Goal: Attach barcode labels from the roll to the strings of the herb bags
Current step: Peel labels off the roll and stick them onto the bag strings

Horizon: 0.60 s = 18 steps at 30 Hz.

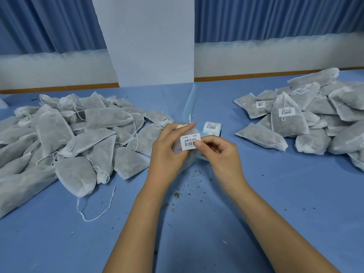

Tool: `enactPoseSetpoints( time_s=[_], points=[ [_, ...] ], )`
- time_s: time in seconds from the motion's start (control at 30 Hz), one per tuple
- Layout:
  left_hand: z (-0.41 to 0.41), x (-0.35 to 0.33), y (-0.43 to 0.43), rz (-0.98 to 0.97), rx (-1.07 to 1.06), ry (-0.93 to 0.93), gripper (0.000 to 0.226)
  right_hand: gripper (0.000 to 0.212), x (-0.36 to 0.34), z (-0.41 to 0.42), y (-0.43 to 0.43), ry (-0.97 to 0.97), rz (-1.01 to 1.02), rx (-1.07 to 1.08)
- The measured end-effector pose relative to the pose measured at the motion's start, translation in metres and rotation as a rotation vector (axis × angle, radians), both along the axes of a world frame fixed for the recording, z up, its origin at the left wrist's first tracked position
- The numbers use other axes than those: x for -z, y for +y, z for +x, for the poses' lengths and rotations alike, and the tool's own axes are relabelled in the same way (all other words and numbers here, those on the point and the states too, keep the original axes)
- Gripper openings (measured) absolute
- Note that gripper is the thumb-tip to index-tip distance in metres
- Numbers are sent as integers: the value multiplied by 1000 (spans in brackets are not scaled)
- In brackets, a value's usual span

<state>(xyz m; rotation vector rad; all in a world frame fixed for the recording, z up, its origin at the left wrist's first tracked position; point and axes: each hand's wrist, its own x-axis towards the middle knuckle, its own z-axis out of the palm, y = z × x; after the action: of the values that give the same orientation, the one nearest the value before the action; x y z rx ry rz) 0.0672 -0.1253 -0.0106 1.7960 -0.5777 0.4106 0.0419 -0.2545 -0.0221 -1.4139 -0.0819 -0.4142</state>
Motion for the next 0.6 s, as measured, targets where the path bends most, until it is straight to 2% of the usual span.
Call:
enactPoseSetpoints(
  time_s=[0.2, 0.37, 0.47, 0.6],
  points=[
    [0, 2, 1, -13, 94, 11, 47, 10, 1, 0, -1, 25, -50, 74],
    [1, 4, 2, -18, 205, 18, 54, 9, 0, 0, -4, 42, -68, 149],
    [0, 3, 1, -101, 154, 28, 41, 10, -1, -2, -2, 43, -100, 133],
    [0, 1, 0, -168, 80, 40, 48, 15, -1, -2, 0, 27, -220, 202]
  ],
)
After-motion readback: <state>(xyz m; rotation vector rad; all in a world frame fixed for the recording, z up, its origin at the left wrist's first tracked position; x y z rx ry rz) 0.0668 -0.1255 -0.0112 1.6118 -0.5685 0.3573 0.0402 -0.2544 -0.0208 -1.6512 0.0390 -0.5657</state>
